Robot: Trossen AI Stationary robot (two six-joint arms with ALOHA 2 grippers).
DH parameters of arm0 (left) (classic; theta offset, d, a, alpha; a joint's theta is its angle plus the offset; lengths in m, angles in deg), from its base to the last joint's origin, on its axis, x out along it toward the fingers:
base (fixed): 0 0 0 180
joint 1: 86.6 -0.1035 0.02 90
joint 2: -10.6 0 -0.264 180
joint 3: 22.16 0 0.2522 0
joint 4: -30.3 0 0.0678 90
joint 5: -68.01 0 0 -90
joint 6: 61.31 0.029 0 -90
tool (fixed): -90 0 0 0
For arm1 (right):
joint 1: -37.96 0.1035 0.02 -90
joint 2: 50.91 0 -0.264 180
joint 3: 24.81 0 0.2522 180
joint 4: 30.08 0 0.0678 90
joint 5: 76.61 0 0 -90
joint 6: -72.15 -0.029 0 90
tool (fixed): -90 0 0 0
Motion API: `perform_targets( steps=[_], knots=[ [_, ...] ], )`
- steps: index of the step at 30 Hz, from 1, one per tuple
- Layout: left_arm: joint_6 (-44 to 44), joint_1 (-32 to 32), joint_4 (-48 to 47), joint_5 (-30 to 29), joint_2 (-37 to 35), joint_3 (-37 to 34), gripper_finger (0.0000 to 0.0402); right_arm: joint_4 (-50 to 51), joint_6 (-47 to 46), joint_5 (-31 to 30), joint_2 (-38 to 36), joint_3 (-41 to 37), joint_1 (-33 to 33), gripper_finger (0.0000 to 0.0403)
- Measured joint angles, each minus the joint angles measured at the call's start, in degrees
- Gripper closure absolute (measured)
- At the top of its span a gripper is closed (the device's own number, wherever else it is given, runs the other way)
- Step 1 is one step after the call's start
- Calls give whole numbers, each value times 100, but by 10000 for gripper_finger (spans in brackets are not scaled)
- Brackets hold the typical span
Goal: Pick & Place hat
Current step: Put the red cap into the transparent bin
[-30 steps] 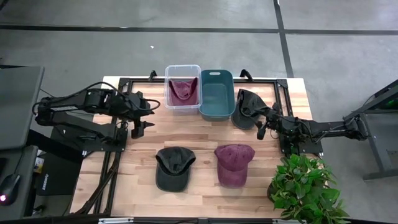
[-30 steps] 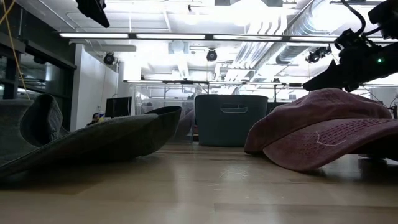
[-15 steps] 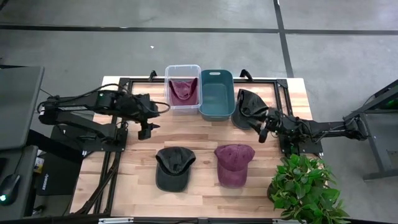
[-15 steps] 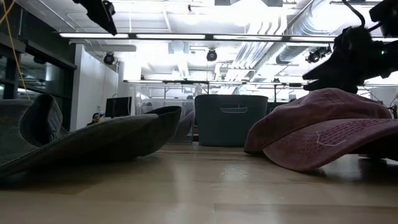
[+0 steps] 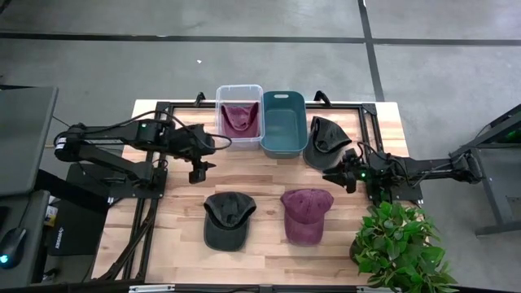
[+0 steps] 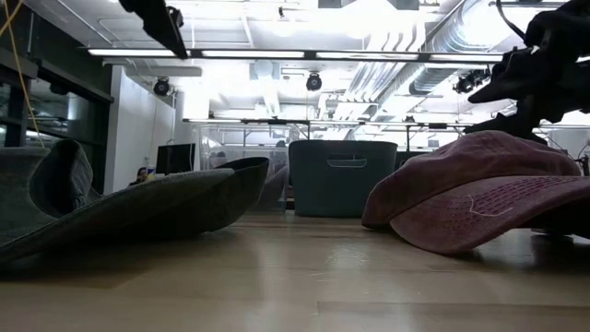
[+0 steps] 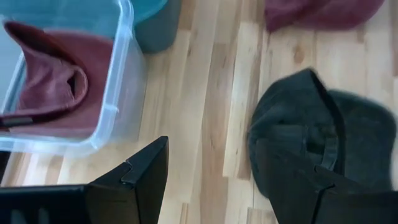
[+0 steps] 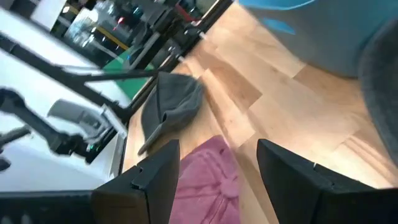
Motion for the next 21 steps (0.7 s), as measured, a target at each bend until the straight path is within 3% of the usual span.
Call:
perform_targets(
  steps=[5, 10, 14, 21],
  knots=[
    [-502, 0, 107, -133, 63, 3, 179, 124, -165, 235, 4, 26, -1, 194],
    [-1071, -2, 119, -213, 34, 1, 179, 1535, -341, 199, 206, 574, 0, 194],
    [-1212, -2, 194, 118, -48, -5, 179, 2445, -72, 50, 705, 1226, -4, 194],
    [-1217, -2, 252, 270, -246, -4, 179, 3093, 316, 92, 2014, 2255, -7, 194]
  ],
)
